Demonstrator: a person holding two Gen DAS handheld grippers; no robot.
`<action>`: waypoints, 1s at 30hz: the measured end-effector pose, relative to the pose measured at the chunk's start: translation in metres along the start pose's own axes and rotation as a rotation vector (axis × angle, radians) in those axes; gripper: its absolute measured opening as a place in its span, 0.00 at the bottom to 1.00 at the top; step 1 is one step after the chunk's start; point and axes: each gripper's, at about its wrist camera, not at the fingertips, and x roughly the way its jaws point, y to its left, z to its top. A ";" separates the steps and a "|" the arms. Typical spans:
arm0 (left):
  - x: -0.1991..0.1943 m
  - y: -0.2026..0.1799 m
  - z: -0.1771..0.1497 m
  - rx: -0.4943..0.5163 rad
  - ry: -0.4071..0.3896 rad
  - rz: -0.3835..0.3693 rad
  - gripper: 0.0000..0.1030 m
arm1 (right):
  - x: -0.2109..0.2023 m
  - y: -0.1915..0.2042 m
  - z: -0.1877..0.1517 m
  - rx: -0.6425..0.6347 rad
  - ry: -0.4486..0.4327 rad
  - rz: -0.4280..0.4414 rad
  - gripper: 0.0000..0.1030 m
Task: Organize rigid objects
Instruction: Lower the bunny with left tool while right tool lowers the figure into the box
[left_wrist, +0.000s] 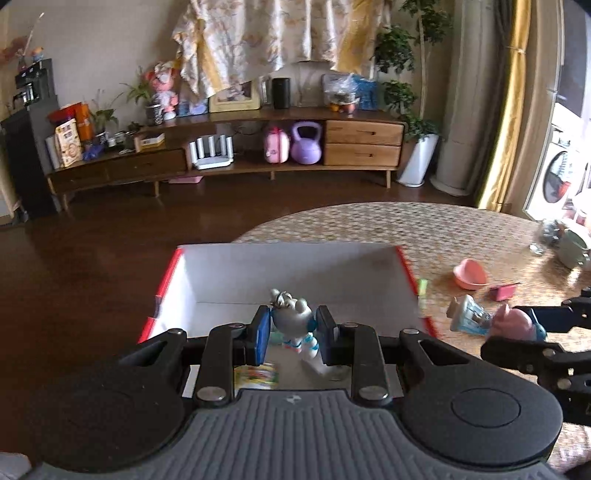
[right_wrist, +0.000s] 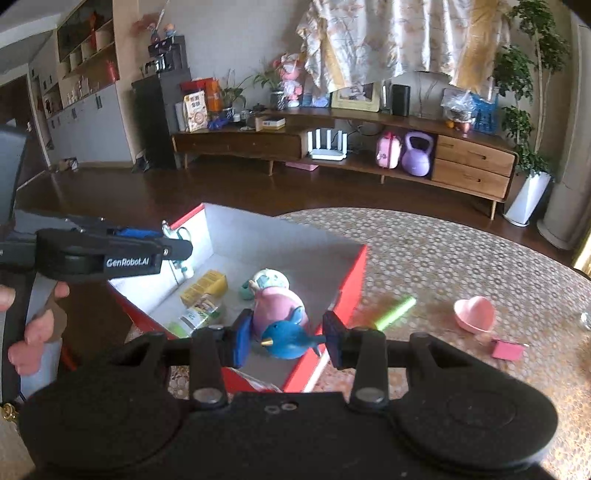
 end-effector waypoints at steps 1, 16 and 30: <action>0.004 0.004 0.001 -0.001 0.005 0.005 0.25 | 0.006 0.003 0.001 -0.006 0.005 -0.003 0.38; 0.083 0.056 0.005 -0.045 0.114 0.069 0.24 | 0.109 0.033 0.019 -0.082 0.128 -0.019 0.38; 0.139 0.060 0.002 -0.070 0.215 0.049 0.24 | 0.170 0.063 0.022 -0.160 0.293 0.018 0.29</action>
